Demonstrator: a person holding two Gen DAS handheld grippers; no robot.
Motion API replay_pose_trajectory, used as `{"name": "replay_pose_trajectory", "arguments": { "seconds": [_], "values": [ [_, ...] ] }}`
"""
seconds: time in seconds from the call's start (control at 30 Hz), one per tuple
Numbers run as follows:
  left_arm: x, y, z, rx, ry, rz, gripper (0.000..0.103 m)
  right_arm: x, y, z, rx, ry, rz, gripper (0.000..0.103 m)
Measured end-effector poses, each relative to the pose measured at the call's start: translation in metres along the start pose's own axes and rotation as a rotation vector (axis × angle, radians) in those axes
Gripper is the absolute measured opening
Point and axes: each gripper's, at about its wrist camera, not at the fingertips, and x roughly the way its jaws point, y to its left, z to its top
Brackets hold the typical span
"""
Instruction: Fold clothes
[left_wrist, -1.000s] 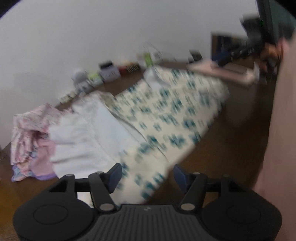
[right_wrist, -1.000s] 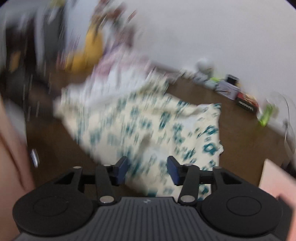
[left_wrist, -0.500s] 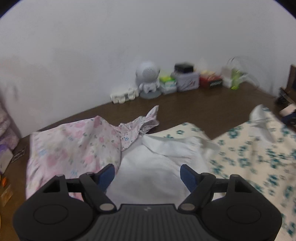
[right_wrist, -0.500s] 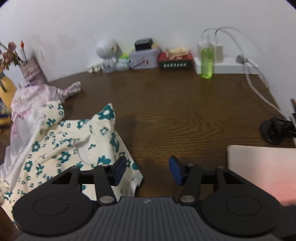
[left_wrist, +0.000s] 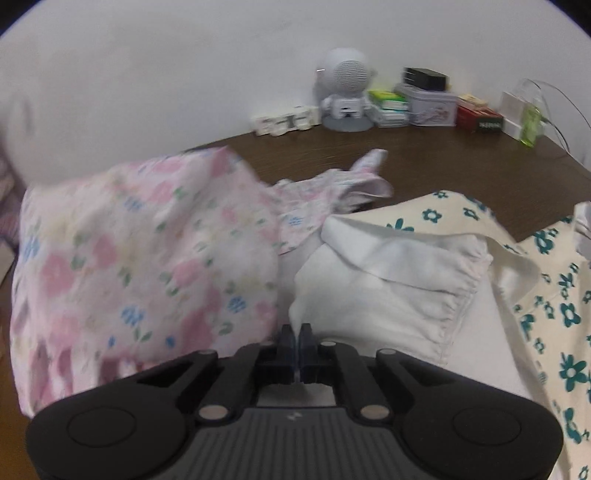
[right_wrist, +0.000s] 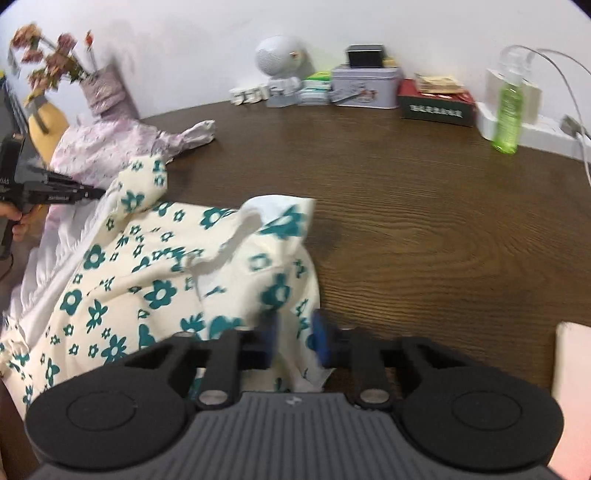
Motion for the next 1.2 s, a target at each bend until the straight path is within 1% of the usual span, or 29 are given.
{"name": "replay_pose_trajectory", "arguments": {
  "seconds": [0.03, 0.07, 0.13, 0.2, 0.3, 0.37, 0.5, 0.6, 0.63, 0.67, 0.7, 0.73, 0.8, 0.83, 0.87, 0.9, 0.93, 1.0, 1.1, 1.17, 1.2],
  "values": [
    [0.0, 0.007, -0.001, -0.018, -0.003, 0.018, 0.002, 0.001, 0.003, 0.001, -0.011, -0.001, -0.012, 0.007],
    [0.0, 0.015, -0.003, -0.035, -0.005, 0.036, 0.002, 0.003, 0.007, 0.002, -0.023, -0.002, -0.023, 0.005],
    [0.003, 0.031, -0.004, -0.062, -0.012, 0.082, 0.002, 0.006, 0.013, 0.004, -0.045, -0.004, -0.047, 0.004],
    [0.004, 0.051, -0.005, -0.122, -0.019, 0.115, 0.002, 0.009, 0.019, 0.006, -0.067, -0.009, -0.073, 0.004],
    [0.001, 0.07, -0.01, -0.171, -0.02, 0.168, 0.002, 0.012, 0.026, 0.007, -0.099, -0.026, -0.142, 0.003],
    [-0.008, 0.073, -0.015, -0.17, -0.021, 0.181, 0.002, 0.01, 0.025, 0.007, -0.1, -0.03, -0.165, 0.003],
    [-0.031, 0.066, -0.027, -0.133, -0.029, 0.19, 0.002, 0.005, 0.022, 0.006, -0.1, -0.036, -0.21, 0.002],
    [-0.04, 0.063, -0.035, -0.134, -0.033, 0.204, 0.002, 0.001, 0.02, 0.006, -0.1, -0.042, -0.243, 0.003],
    [-0.043, 0.062, -0.037, -0.14, -0.037, 0.204, 0.004, 0.001, 0.019, 0.006, -0.093, -0.041, -0.24, 0.003],
    [-0.043, 0.06, -0.034, -0.15, -0.047, 0.208, 0.01, 0.0, 0.018, 0.007, -0.075, -0.048, -0.233, 0.004],
    [-0.047, 0.06, -0.033, -0.162, -0.063, 0.2, 0.011, -0.003, 0.016, 0.008, -0.048, -0.061, -0.217, 0.006],
    [-0.052, 0.057, -0.031, -0.166, -0.09, 0.187, 0.015, -0.008, 0.013, 0.008, -0.021, -0.077, -0.204, 0.007],
    [-0.066, 0.048, -0.026, -0.147, -0.146, 0.134, 0.028, -0.019, 0.005, 0.01, 0.033, -0.111, -0.178, 0.01],
    [-0.073, 0.043, -0.023, -0.137, -0.175, 0.107, 0.043, -0.024, 0.003, 0.01, 0.046, -0.122, -0.173, 0.011],
    [-0.076, 0.037, -0.018, -0.129, -0.19, 0.074, 0.055, -0.028, 0.0, 0.01, 0.058, -0.132, -0.169, 0.012],
    [-0.079, 0.031, -0.013, -0.121, -0.204, 0.041, 0.058, -0.031, -0.002, 0.011, 0.067, -0.137, -0.163, 0.015],
    [-0.075, 0.024, -0.006, -0.135, -0.202, -0.006, 0.061, -0.031, -0.002, 0.011, 0.069, -0.132, -0.159, 0.018],
    [-0.067, 0.012, 0.008, -0.166, -0.197, -0.103, 0.062, -0.028, -0.001, 0.011, 0.068, -0.12, -0.157, 0.023],
    [-0.041, -0.007, 0.031, -0.228, -0.129, -0.092, 0.063, -0.017, 0.003, 0.008, 0.056, -0.097, -0.158, 0.023],
    [-0.022, -0.008, 0.042, -0.299, -0.088, -0.025, 0.063, -0.012, 0.008, 0.004, 0.041, -0.081, -0.162, 0.023],
    [-0.016, -0.002, 0.043, -0.361, -0.079, -0.013, 0.063, -0.01, 0.01, 0.003, 0.031, -0.076, -0.165, 0.023]
  ]
}}
